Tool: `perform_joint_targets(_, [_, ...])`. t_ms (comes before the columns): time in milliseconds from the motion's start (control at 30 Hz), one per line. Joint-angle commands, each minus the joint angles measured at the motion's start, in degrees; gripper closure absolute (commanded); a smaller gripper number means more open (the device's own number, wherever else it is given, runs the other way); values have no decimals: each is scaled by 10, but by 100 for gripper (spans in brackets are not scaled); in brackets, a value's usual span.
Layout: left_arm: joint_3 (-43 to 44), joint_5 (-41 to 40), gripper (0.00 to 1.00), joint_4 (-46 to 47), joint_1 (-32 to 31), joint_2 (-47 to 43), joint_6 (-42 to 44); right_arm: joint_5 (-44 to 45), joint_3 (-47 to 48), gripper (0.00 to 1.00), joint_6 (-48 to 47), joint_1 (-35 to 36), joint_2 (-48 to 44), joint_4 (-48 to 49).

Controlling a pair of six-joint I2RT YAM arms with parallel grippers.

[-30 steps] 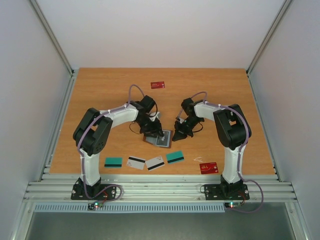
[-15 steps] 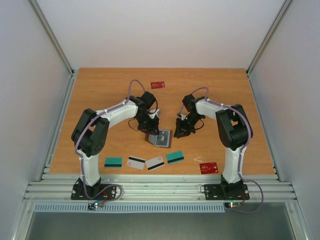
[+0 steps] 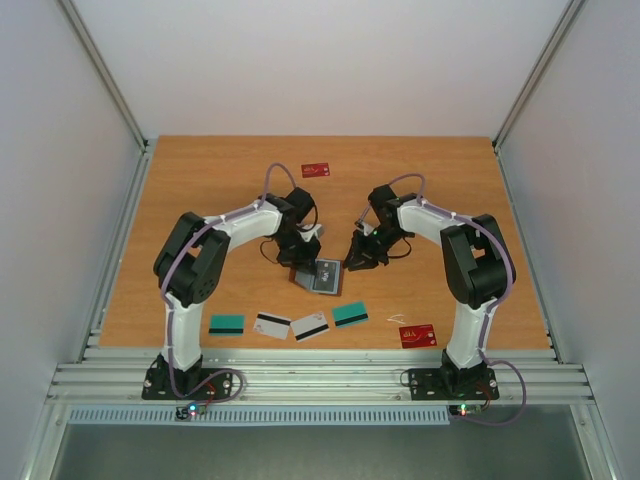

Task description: Put the credit cards into the card holder

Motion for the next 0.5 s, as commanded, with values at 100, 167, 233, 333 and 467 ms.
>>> perform_joint_targets(100, [13,-3,100,3,-3,19,24,-27,-8,80,43,1,-18,35])
perform_joint_targets(167, [12,-6,100,3,-3,23,26,-32,-9,80,49,2,-19,42])
perform_joint_targets(233, [13,-11,100,2,-3,29,29,-38,-13,79,55,3,-19,51])
perform_joint_targets(333, [13,-15,100,4,-3,39,30,-43,-16,77,62,6,-18,61])
perform_joint_targets(467, [14,-14,100,5,-3,55,30,-44,-20,75,68,9,-17,69])
